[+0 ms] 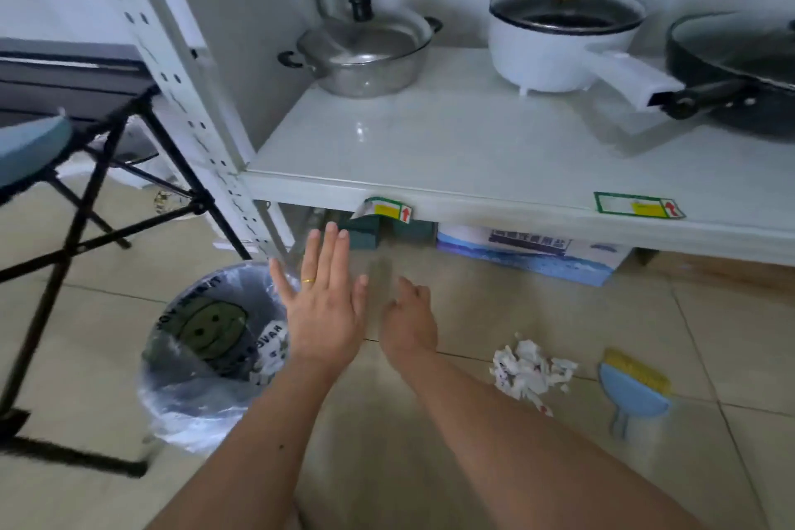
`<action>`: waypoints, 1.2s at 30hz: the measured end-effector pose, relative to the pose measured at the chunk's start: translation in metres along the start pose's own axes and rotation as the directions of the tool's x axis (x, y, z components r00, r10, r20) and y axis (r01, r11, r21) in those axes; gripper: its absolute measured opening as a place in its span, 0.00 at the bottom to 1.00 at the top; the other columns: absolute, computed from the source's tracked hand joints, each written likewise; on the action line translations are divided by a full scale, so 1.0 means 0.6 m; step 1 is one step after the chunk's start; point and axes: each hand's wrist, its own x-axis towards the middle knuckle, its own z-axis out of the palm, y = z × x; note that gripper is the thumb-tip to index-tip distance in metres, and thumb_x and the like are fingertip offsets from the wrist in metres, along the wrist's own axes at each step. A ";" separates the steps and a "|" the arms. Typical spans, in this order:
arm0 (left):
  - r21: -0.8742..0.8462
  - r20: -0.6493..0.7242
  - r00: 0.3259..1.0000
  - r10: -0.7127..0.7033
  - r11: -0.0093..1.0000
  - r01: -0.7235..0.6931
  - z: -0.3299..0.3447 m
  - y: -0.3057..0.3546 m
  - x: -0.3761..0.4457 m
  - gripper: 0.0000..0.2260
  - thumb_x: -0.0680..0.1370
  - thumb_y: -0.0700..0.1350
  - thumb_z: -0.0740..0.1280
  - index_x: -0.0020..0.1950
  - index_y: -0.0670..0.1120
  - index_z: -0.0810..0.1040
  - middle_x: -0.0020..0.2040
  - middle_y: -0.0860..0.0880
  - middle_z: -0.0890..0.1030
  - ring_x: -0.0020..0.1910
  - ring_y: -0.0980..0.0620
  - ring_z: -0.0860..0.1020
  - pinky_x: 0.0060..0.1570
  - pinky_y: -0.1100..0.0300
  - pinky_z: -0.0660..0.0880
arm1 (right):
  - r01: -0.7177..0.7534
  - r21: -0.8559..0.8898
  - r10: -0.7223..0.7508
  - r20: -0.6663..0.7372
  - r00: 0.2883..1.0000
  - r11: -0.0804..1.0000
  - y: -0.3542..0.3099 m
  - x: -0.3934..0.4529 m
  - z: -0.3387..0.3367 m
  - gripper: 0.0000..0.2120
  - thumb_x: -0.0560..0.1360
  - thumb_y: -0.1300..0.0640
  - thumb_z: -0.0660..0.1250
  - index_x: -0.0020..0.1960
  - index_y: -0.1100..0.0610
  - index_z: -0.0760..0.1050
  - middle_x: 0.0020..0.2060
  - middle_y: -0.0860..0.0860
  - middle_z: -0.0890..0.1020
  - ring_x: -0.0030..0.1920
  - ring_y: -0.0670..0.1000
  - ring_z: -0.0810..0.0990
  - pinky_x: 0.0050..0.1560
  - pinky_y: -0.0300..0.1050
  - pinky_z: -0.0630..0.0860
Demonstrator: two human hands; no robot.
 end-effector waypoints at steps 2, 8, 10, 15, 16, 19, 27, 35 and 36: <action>0.015 0.019 0.999 -0.050 0.999 0.050 -0.017 -0.038 -0.006 0.25 0.82 0.56 0.43 0.74 0.45 0.59 0.74 0.46 0.66 0.74 0.51 0.56 0.71 0.43 0.38 | 0.047 -0.005 -0.047 0.022 0.999 0.999 -0.043 -0.013 0.031 0.22 0.79 0.58 0.53 0.73 0.49 0.63 0.69 0.52 0.66 0.66 0.58 0.73 0.64 0.49 0.71; 0.039 0.095 0.900 -0.425 0.905 0.423 -0.049 -0.160 -0.042 0.26 0.80 0.53 0.48 0.78 0.47 0.52 0.79 0.46 0.52 0.78 0.47 0.49 0.71 0.39 0.36 | 0.126 -0.039 -0.121 0.112 0.986 0.991 -0.113 -0.040 0.116 0.22 0.78 0.59 0.54 0.72 0.50 0.65 0.69 0.54 0.67 0.67 0.56 0.70 0.65 0.47 0.69; 0.067 0.134 0.784 -0.606 0.795 0.603 -0.051 -0.199 -0.065 0.25 0.81 0.49 0.52 0.78 0.48 0.50 0.79 0.46 0.48 0.78 0.46 0.47 0.73 0.36 0.41 | 0.145 -0.079 -0.131 0.161 0.978 0.986 -0.117 -0.046 0.141 0.23 0.78 0.61 0.54 0.72 0.51 0.64 0.71 0.54 0.65 0.67 0.57 0.70 0.64 0.47 0.70; 0.122 0.297 0.533 -0.792 0.585 0.802 -0.043 -0.250 -0.120 0.28 0.80 0.44 0.56 0.77 0.45 0.48 0.79 0.45 0.44 0.77 0.42 0.46 0.73 0.37 0.52 | 0.148 -0.226 -0.102 0.202 0.974 0.963 -0.111 -0.048 0.177 0.26 0.77 0.62 0.59 0.74 0.49 0.61 0.76 0.53 0.57 0.72 0.58 0.63 0.69 0.52 0.68; 0.103 0.330 0.520 -0.787 0.578 0.809 -0.040 -0.252 -0.126 0.29 0.80 0.43 0.57 0.77 0.43 0.47 0.79 0.44 0.44 0.77 0.40 0.47 0.72 0.39 0.55 | 0.129 -0.252 -0.076 0.208 0.975 0.959 -0.108 -0.047 0.178 0.27 0.77 0.62 0.61 0.74 0.50 0.61 0.76 0.53 0.56 0.72 0.58 0.62 0.70 0.52 0.67; 0.021 0.397 0.537 -0.744 0.593 0.805 -0.027 -0.245 -0.132 0.30 0.79 0.39 0.58 0.77 0.38 0.46 0.78 0.40 0.46 0.75 0.36 0.50 0.73 0.44 0.56 | 0.056 -0.265 0.011 0.245 0.969 0.963 -0.097 -0.044 0.172 0.29 0.77 0.64 0.60 0.76 0.52 0.57 0.73 0.56 0.61 0.71 0.60 0.66 0.68 0.53 0.69; 0.019 0.413 0.634 -0.653 0.703 0.711 0.005 -0.157 -0.111 0.31 0.77 0.35 0.58 0.76 0.34 0.46 0.77 0.37 0.45 0.75 0.36 0.49 0.75 0.48 0.54 | -0.018 -0.271 0.071 0.185 0.980 0.962 -0.050 -0.013 0.090 0.28 0.78 0.64 0.58 0.76 0.53 0.56 0.71 0.61 0.64 0.67 0.61 0.71 0.66 0.51 0.71; 0.001 0.506 0.716 -0.482 0.830 0.558 0.052 -0.039 -0.089 0.32 0.77 0.35 0.60 0.75 0.32 0.46 0.77 0.37 0.42 0.77 0.38 0.44 0.75 0.51 0.52 | -0.104 -0.238 0.125 0.077 0.989 0.966 0.037 0.026 -0.021 0.29 0.79 0.65 0.54 0.77 0.49 0.54 0.70 0.61 0.66 0.66 0.61 0.72 0.67 0.52 0.71; -0.026 0.507 0.724 -0.467 0.832 0.554 0.060 -0.027 -0.082 0.34 0.76 0.34 0.61 0.76 0.33 0.45 0.77 0.38 0.41 0.77 0.39 0.44 0.74 0.52 0.54 | -0.114 -0.232 0.130 0.056 0.990 0.966 0.047 0.034 -0.035 0.29 0.79 0.65 0.54 0.77 0.49 0.54 0.69 0.61 0.67 0.66 0.61 0.73 0.67 0.52 0.72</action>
